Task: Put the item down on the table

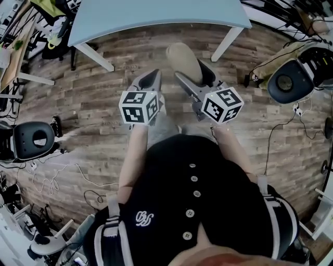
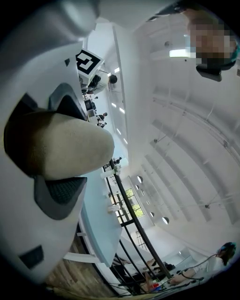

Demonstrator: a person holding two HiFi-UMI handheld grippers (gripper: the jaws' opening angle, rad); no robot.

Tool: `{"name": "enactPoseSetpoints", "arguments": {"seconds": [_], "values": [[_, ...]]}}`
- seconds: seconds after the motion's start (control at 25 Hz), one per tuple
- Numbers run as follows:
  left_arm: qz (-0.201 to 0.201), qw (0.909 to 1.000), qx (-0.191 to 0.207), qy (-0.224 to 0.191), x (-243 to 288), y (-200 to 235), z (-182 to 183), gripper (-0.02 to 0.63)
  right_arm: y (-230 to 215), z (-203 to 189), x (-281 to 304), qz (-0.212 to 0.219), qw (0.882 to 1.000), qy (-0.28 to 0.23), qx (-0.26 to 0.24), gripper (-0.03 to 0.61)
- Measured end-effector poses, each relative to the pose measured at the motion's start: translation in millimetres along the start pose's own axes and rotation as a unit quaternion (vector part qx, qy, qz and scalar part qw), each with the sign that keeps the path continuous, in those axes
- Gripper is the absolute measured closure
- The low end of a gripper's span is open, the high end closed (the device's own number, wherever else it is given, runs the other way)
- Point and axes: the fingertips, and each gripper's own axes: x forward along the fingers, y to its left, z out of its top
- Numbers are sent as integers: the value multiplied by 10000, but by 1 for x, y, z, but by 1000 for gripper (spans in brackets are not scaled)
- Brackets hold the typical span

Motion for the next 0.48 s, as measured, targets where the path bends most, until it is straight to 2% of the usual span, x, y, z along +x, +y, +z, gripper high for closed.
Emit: {"name": "enactPoseSetpoints", "arguments": {"seconds": [0.48], "values": [[-197, 9998, -8, 43, 60, 60, 36, 606, -39, 12, 76, -89, 10000, -11, -15, 196]]}}
